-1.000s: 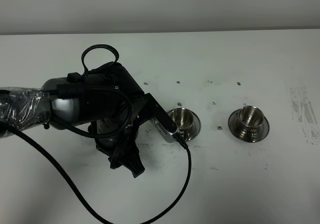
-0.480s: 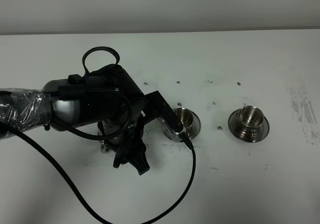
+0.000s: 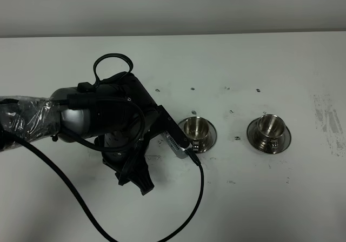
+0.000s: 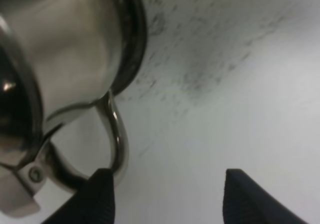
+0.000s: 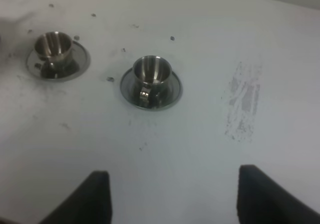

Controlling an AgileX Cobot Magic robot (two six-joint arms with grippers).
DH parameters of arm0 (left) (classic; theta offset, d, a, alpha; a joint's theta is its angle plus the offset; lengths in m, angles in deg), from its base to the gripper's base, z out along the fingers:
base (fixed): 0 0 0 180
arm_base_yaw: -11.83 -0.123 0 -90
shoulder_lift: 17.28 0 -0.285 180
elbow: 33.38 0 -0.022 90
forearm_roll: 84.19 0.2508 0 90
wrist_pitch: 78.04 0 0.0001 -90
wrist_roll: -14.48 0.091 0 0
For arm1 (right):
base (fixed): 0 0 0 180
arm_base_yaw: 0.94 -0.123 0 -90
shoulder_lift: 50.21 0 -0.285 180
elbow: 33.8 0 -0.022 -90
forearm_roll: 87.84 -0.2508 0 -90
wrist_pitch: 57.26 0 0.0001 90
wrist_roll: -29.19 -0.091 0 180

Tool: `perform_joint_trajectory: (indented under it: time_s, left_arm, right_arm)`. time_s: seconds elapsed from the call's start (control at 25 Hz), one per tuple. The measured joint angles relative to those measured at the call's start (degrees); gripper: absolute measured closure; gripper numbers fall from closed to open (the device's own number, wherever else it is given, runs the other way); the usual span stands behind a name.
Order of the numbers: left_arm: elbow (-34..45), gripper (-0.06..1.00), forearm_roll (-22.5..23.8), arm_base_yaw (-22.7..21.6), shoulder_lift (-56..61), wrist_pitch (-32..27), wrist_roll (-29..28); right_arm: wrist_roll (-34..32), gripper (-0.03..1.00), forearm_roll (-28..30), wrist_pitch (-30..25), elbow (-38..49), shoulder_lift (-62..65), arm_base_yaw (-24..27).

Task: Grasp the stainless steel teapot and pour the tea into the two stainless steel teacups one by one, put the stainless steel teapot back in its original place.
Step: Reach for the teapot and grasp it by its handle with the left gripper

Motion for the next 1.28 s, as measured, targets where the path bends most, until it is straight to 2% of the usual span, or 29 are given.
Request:
perform_joint_trajectory:
  time_s: [0.24, 0.4, 0.72, 1.04, 1.28]
  left_arm:
    - [0.0, 0.48, 5.61, 0.0, 0.0, -1.14, -6.82]
    - [0.0, 0.48, 6.02, 0.0, 0.0, -1.77, -7.77]
    - [0.0, 0.48, 0.42, 0.0, 0.06, -3.48, -7.52]
    - [0.04, 0.48, 0.07, -0.27, 8.0, -5.52, -9.48]
    - [0.04, 0.48, -1.64, -3.62, 10.42, -5.47, -10.45]
  right_arm:
    - [0.0, 0.45, 0.0, 0.0, 0.0, 0.0, 0.0]
    - [0.0, 0.45, 0.0, 0.0, 0.0, 0.0, 0.0]
    - [0.0, 0.45, 0.0, 0.0, 0.0, 0.0, 0.0]
    - [0.0, 0.45, 0.0, 0.0, 0.0, 0.0, 0.0]
    - [0.0, 0.45, 0.0, 0.0, 0.0, 0.0, 0.0]
